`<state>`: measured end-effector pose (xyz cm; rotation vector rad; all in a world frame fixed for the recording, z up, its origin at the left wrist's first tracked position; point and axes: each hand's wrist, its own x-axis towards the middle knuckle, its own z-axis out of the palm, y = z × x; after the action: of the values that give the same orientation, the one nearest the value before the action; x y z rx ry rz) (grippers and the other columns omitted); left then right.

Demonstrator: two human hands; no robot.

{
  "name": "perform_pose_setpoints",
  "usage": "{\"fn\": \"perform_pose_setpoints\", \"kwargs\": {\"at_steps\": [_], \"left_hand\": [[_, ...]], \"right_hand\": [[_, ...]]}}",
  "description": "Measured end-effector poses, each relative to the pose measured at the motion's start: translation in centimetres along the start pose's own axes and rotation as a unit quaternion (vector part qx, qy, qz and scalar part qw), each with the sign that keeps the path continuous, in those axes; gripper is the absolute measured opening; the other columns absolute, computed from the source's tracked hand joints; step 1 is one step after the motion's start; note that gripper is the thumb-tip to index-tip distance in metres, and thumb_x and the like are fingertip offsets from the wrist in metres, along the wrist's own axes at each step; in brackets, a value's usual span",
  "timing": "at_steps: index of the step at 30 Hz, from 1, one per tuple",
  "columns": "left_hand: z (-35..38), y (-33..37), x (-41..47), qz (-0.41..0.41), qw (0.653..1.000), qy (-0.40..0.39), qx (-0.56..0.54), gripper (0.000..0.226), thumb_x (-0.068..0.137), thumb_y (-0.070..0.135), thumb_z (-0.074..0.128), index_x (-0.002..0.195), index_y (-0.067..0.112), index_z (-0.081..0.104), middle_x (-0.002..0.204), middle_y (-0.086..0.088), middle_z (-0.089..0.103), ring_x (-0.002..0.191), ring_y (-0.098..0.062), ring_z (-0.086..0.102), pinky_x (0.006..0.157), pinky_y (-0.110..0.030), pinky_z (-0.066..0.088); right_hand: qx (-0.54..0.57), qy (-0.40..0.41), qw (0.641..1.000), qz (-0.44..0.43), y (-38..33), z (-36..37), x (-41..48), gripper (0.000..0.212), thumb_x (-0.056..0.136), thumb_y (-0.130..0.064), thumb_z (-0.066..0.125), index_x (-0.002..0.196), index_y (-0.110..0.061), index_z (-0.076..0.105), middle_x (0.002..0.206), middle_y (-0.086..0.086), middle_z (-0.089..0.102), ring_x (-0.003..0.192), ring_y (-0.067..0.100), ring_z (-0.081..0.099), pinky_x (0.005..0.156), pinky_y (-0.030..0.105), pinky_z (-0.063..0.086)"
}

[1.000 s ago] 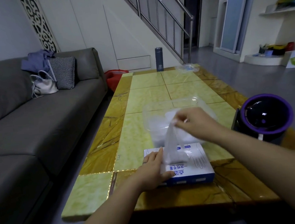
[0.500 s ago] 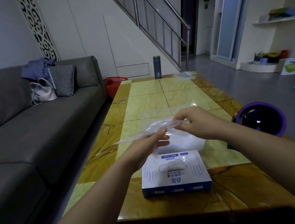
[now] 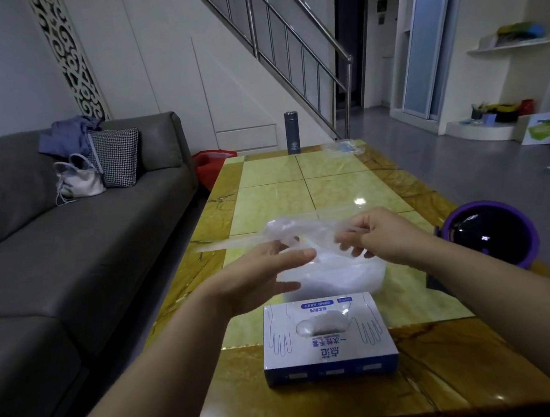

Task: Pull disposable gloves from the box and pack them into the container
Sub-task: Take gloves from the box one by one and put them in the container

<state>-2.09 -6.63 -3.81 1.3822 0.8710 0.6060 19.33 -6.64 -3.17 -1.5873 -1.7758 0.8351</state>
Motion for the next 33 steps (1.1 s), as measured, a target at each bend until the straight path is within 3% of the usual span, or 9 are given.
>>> {"fn": "perform_pose_setpoints", "kwargs": {"at_steps": [4,8,12,17,20,23,29,31,33], "left_hand": [[-0.6,0.5,0.6,0.024,0.990,0.115,-0.084,0.105,0.066,0.053,0.075,0.150,0.022,0.020,0.149,-0.001,0.034,0.137,-0.024,0.034,0.109,-0.052,0.031],[-1.4,0.5,1.6,0.059,0.977,0.188,-0.082,0.028,0.090,0.031,0.058,0.114,0.016,0.059,0.118,-0.001,0.064,0.117,-0.021,0.055,0.097,-0.038,0.043],[-1.5,0.8,2.3,0.120,0.957,0.236,-0.119,0.012,0.096,0.012,0.051,0.096,0.010,0.063,0.088,-0.004,0.069,0.089,-0.019,0.064,0.089,-0.031,0.051],[-1.6,1.0,3.5,0.136,0.916,0.352,-0.138,0.019,0.096,0.012,0.052,0.108,0.002,0.061,0.089,-0.011,0.066,0.073,-0.016,0.063,0.066,-0.024,0.055],[-1.8,0.8,4.0,0.133,0.896,0.422,-0.040,0.016,0.093,0.014,0.052,0.099,0.006,0.065,0.072,-0.003,0.065,0.060,-0.010,0.060,0.063,-0.027,0.049],[-1.9,0.9,4.1,0.127,0.883,0.452,0.006,0.016,0.091,0.014,0.051,0.085,0.011,0.065,0.072,0.001,0.062,0.067,-0.013,0.057,0.068,-0.029,0.046],[-2.2,0.6,4.7,0.135,0.872,0.469,0.023,0.016,0.087,0.016,0.052,0.087,0.012,0.068,0.078,0.008,0.065,0.084,-0.010,0.060,0.075,-0.032,0.046],[-2.1,0.9,4.9,0.170,0.865,0.470,0.035,0.018,0.092,0.015,0.049,0.094,0.008,0.065,0.070,0.006,0.064,0.068,-0.003,0.061,0.066,-0.028,0.046],[-2.0,1.3,4.9,0.202,0.866,0.457,0.025,0.017,0.097,0.016,0.047,0.101,0.008,0.061,0.074,0.003,0.065,0.055,0.001,0.059,0.059,-0.026,0.047]], "right_hand": [[-0.035,-0.037,0.999,-0.009,-0.5,-0.6,0.1,0.008,0.088,-0.012,0.065,0.093,-0.013,0.071,0.084,0.000,0.070,0.069,0.002,0.062,0.054,0.008,0.045],[-0.024,-0.092,0.995,-0.033,-1.6,-0.7,-0.2,0.020,0.082,-0.013,0.072,0.099,-0.021,0.068,0.090,0.002,0.069,0.074,0.008,0.064,0.068,0.013,0.051],[0.267,-0.126,0.956,-0.001,-1.9,-0.5,0.0,0.045,0.081,0.004,0.065,0.122,-0.012,0.059,0.106,0.011,0.068,0.094,0.023,0.067,0.085,0.030,0.054],[0.535,0.030,0.843,0.037,-1.5,0.6,0.2,0.065,0.082,-0.003,0.063,0.140,-0.016,0.036,0.092,0.011,0.069,0.077,0.022,0.067,0.067,0.033,0.060],[0.495,0.059,0.867,0.001,-1.5,1.1,-0.4,0.089,0.068,-0.026,0.071,0.144,-0.033,0.026,0.109,0.014,0.068,0.085,0.023,0.069,0.072,0.035,0.057],[0.383,0.078,0.919,-0.057,-1.9,1.4,-0.7,0.086,0.061,-0.038,0.076,0.136,-0.039,0.033,0.104,0.009,0.071,0.098,0.020,0.068,0.088,0.040,0.052],[0.228,0.092,0.961,-0.125,-2.5,2.2,-0.4,0.034,0.080,-0.010,0.071,0.102,-0.034,0.064,0.094,-0.001,0.073,0.091,0.013,0.068,0.086,0.032,0.056],[0.177,0.085,0.973,-0.118,-2.8,2.4,-0.4,0.034,0.080,-0.013,0.073,0.101,-0.039,0.066,0.093,0.002,0.072,0.087,0.016,0.066,0.089,0.033,0.052],[0.140,0.058,0.981,-0.123,-3.1,2.1,-0.3,0.050,0.079,-0.011,0.073,0.115,-0.043,0.058,0.118,-0.009,0.064,0.102,0.016,0.065,0.101,0.035,0.046]]}}
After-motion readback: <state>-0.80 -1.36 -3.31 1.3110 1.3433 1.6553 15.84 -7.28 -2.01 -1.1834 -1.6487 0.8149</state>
